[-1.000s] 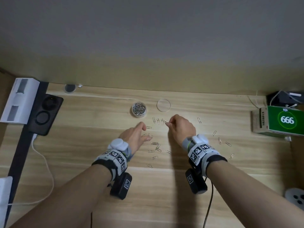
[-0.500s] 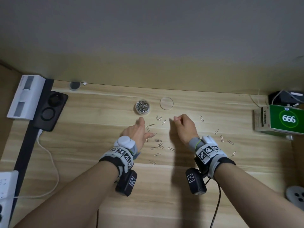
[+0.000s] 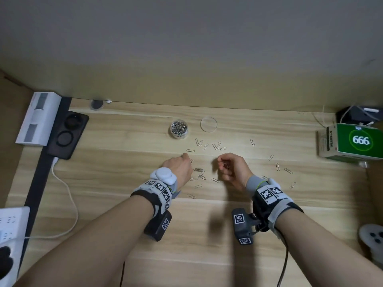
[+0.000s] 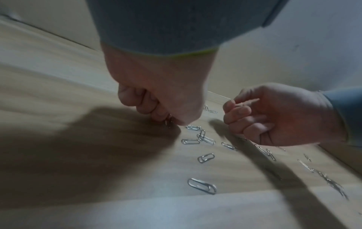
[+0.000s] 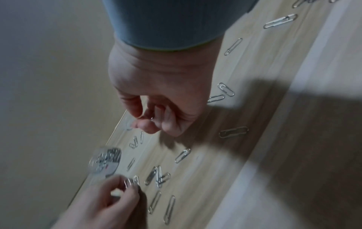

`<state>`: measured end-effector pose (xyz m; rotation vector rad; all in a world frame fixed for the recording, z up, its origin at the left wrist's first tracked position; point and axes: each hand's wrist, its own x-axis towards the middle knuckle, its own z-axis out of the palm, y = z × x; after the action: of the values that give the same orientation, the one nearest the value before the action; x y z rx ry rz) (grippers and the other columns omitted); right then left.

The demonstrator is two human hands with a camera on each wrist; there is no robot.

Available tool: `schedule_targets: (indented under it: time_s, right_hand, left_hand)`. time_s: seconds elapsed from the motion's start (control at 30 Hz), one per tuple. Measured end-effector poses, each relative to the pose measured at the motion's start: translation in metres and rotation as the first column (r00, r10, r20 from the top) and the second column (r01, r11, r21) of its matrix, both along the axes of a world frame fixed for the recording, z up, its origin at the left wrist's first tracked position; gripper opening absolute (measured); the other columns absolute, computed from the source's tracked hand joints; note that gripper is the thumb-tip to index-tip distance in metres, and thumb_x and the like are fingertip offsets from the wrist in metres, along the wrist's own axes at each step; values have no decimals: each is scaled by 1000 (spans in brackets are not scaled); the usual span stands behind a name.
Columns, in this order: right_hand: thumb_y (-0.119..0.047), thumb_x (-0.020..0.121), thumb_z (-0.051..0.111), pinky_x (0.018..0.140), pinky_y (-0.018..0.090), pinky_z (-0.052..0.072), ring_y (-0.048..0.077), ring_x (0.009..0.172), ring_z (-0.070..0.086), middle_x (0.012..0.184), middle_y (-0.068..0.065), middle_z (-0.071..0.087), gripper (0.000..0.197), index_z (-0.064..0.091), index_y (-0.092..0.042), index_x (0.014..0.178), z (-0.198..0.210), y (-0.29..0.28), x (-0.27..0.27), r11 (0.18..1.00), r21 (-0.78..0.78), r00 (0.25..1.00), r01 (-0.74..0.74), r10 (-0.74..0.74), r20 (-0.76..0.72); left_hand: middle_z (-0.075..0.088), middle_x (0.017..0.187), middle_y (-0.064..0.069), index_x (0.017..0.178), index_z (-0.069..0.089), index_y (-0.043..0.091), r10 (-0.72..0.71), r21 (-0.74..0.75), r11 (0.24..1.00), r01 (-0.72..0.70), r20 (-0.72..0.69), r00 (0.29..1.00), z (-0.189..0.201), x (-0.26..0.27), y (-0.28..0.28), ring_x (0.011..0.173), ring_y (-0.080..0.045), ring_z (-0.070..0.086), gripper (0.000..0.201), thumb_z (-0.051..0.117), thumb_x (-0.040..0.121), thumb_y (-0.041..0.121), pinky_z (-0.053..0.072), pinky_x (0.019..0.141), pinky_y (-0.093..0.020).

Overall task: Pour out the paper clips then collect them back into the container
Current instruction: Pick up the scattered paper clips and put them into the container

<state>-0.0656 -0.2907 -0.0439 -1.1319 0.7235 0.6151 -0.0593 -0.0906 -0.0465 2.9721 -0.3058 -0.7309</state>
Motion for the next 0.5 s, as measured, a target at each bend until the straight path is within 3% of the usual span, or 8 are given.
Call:
schedule_targets:
  time_s: [0.17,0.27,0.33,0.43,0.5]
  right_hand:
    - [-21,89,49,43,18,19,11,37,28,50,2,41,32,50,-14,58,9,7,-5,954,-269,987,-134,152,45]
    - [-33,93,53,43,19,20,13,35,27,43,-1,34,50,42,-16,48,9,12,-7,934,-330,984,-138,167,58]
    - [-34,94,53,44,21,18,15,35,25,43,0,30,51,41,-15,49,10,17,-6,929,-345,986,-136,161,43]
    - [-31,95,50,44,22,20,16,38,28,44,0,34,43,51,-13,56,11,24,-3,910,-371,981,-184,195,-6]
    - [-24,94,50,43,23,27,16,44,37,51,2,45,36,59,-13,61,17,32,4,901,-385,976,-202,217,-2]
  left_hand:
    - [66,92,-13,99,50,7,12,0,1000,-12,-80,997,14,3,-1,73,-31,52,20,38,94,23,38,63,-34]
    - [62,96,-16,99,56,3,103,-75,990,-117,-166,981,22,3,6,81,-34,55,29,35,98,22,38,66,-34]
    - [63,97,-17,97,60,0,134,-141,976,-165,-206,969,27,-1,13,85,-34,58,33,32,98,18,42,68,-36]
    - [62,82,-11,78,57,9,278,-312,889,-337,-219,935,31,-2,27,78,-30,59,34,31,96,21,47,69,-36]
    - [54,68,-3,66,47,16,406,-389,800,-457,-209,890,36,6,34,66,-25,51,31,33,93,19,42,62,-32]
